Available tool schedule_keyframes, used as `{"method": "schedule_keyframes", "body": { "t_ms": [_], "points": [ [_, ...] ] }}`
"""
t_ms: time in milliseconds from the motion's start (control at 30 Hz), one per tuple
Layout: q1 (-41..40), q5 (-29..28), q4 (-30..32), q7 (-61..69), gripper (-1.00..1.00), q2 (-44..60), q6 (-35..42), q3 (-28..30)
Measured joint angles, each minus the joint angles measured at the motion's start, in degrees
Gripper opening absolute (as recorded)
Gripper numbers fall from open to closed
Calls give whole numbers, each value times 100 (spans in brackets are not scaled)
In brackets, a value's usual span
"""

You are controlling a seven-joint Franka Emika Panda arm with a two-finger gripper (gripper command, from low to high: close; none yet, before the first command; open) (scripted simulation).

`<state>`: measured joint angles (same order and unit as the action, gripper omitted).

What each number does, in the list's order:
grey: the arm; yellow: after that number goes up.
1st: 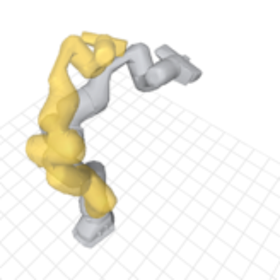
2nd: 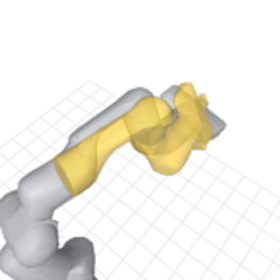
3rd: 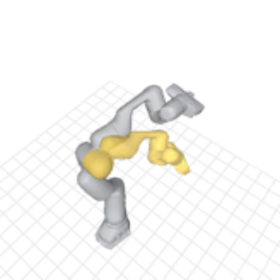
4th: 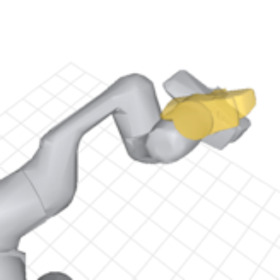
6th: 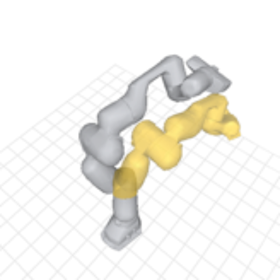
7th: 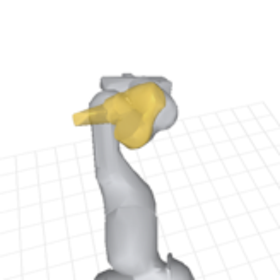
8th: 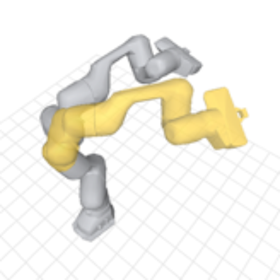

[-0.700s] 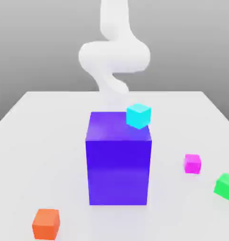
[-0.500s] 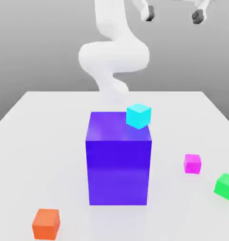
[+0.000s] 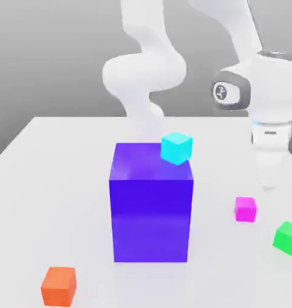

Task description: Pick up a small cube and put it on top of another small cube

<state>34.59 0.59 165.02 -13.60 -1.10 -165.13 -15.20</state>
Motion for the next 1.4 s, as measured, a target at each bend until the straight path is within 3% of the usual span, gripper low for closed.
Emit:
{"method": "schedule_keyframes", "body": {
  "t_ms": [67, 233, 267, 533, 767, 1100, 1267, 1300, 1400],
  "points": [
    [116, -455, 4, -256, 0, 420, -322, 123],
    [993, -1245, -180, -824, 0, 1455, -1145, 1180],
    [1118, -1289, -211, -862, -100, 1614, -1277, 1314],
    [1041, -1281, -187, -857, -100, 1496, -1178, 1235],
    [777, -129, 6, 65, -100, 198, -76, 662],
    [431, -168, -1907, 2043, -100, 641, 1407, 781],
    [444, -425, -2232, 2149, -100, 1464, 910, 866],
    [470, -479, -2245, 2114, 100, 1634, 754, 905],
    [470, -479, -2245, 2114, 100, 1634, 754, 905]
  ]
}}
